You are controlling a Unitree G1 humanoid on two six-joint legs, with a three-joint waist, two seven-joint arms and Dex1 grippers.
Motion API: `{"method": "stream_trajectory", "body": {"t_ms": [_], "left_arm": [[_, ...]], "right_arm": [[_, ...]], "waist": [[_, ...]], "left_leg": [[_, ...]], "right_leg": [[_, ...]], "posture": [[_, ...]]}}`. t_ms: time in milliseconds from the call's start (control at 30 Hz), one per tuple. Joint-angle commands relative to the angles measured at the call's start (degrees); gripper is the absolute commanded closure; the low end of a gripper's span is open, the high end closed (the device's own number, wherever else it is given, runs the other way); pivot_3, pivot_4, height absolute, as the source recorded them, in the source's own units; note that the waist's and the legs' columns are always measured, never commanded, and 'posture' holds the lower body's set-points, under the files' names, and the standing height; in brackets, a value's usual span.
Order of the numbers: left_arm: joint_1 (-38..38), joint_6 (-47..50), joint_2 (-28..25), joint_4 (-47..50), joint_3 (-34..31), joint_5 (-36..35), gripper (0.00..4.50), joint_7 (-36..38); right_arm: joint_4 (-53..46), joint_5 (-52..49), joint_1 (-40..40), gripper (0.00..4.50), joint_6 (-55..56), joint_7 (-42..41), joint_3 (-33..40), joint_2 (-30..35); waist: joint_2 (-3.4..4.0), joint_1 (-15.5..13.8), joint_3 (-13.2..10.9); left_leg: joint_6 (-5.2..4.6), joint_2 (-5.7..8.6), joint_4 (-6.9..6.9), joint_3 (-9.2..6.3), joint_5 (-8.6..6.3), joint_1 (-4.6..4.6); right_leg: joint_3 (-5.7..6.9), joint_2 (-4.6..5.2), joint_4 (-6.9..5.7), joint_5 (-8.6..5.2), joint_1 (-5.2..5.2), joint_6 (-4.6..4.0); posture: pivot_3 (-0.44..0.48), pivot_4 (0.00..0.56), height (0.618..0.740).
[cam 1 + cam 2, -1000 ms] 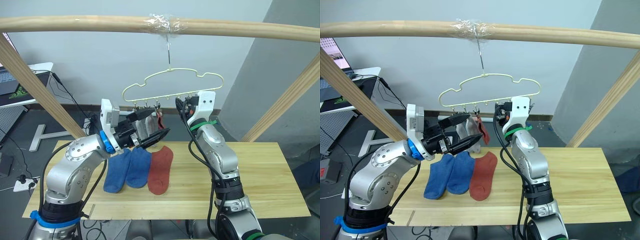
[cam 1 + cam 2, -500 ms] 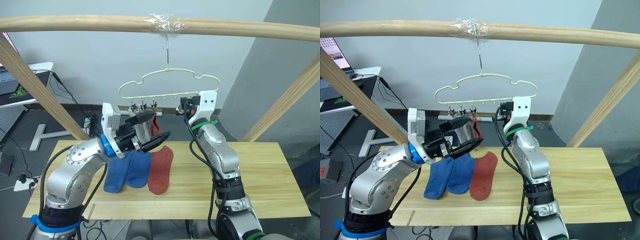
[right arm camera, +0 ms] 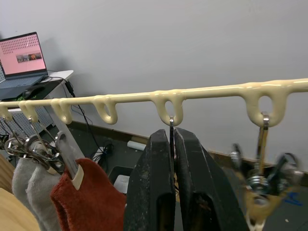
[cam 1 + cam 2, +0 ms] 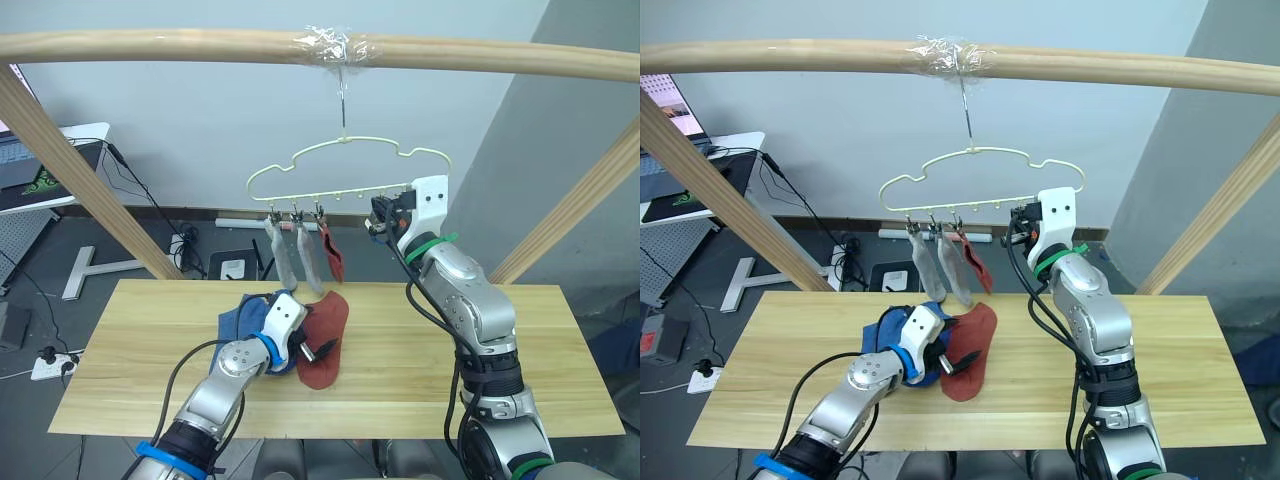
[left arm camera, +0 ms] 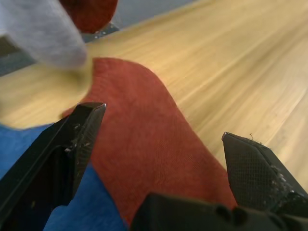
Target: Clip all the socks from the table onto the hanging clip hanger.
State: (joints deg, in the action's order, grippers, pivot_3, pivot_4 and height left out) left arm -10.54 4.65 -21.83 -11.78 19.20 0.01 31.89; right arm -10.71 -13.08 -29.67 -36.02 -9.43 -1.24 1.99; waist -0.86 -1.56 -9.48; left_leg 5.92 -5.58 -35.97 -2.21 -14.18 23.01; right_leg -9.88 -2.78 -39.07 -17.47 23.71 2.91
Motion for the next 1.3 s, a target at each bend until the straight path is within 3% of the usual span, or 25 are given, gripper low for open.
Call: {"method": "stream_trajectory", "body": {"t_ms": [33, 167, 267, 667, 867, 967, 1100, 1300], "left_arm": [[-5.2, -4.7, 3.2, -8.5, 3.2, 6.4, 0.00, -2.9], [-8.6, -5.6, 5.8, -16.8, 3.1, 8.4, 0.00, -2.8], [-9.1, -3.4, 6.0, -19.9, 3.5, 8.4, 0.61, 1.2], [-7.8, -5.0, 7.1, -16.5, 2.3, 6.2, 4.45, 6.7], [-5.5, -4.8, 12.0, -7.7, -4.6, -4.5, 4.48, 8.9], [-4.5, -4.0, 12.3, -1.6, -6.2, -5.8, 4.48, 8.0], [-1.0, -1.9, 13.4, 12.4, -7.4, -11.0, 4.48, 7.7], [0.7, -1.7, 15.1, 20.5, -7.0, -10.8, 4.48, 3.4]], "right_arm": [[-2.9, -0.3, 2.2, 4.49, -1.5, 1.6, -0.3, -1.0], [-4.4, 0.1, 3.3, 4.49, -2.4, 2.8, -0.9, -2.2], [-5.1, 0.2, 3.8, 4.50, -3.0, 3.2, -0.9, -2.3], [-3.7, -0.6, 1.6, 4.50, -3.3, 1.6, 2.0, 0.4], [-4.1, -4.8, -0.8, 4.50, -8.4, 1.3, 6.3, 1.9], [-5.2, -8.1, -2.7, 4.50, -15.2, 2.0, 9.6, 2.7], [-7.4, -15.2, -6.5, 4.50, -29.2, 7.3, 18.4, -0.2], [-9.1, -21.7, -14.1, 4.50, -45.6, 15.4, 34.0, -6.8]], "waist": [[-0.02, 0.0, 0.0], [-0.05, 0.3, 0.0], [-0.04, 0.4, 0.1], [-0.09, 0.5, 0.1], [-0.10, 0.2, 0.1], [-0.10, 0.3, 0.1], [-0.10, 0.3, 0.1], [-0.09, 0.1, 0.1]], "left_leg": [[0.00, 0.01, 0.00, 0.00, 0.00, 0.00], [-0.01, 0.03, -0.03, 0.02, 0.00, -0.01], [-0.01, 0.02, 0.03, -0.02, -0.01, -0.03], [-0.01, 0.02, -0.06, -0.04, 0.00, -0.09], [-0.01, 0.02, -0.04, -0.04, -0.01, -0.03], [-0.01, 0.02, -0.06, -0.06, 0.00, -0.05], [-0.02, 0.01, -0.05, -0.07, -0.01, -0.06], [-0.01, 0.04, -0.07, -0.13, 0.00, -0.05]], "right_leg": [[-0.01, 0.00, 0.02, 0.00, -0.01, 0.00], [-0.05, 0.00, 0.07, 0.01, -0.08, 0.01], [0.00, -0.01, 0.03, 0.01, -0.06, 0.01], [0.01, 0.00, 0.02, 0.02, -0.20, 0.03], [0.03, 0.01, 0.03, 0.02, -0.18, 0.03], [0.03, 0.02, 0.01, 0.03, -0.20, 0.03], [0.02, 0.02, 0.00, 0.03, -0.21, 0.04], [0.09, 0.05, 0.03, 0.03, -0.26, 0.04]], "posture": [[0.096, 0.161, 0.740], [0.085, 0.158, 0.740], [0.074, 0.153, 0.740], [0.083, 0.154, 0.740], [0.083, 0.157, 0.740], [0.085, 0.162, 0.740], [0.088, 0.162, 0.740], [0.093, 0.163, 0.740]]}}
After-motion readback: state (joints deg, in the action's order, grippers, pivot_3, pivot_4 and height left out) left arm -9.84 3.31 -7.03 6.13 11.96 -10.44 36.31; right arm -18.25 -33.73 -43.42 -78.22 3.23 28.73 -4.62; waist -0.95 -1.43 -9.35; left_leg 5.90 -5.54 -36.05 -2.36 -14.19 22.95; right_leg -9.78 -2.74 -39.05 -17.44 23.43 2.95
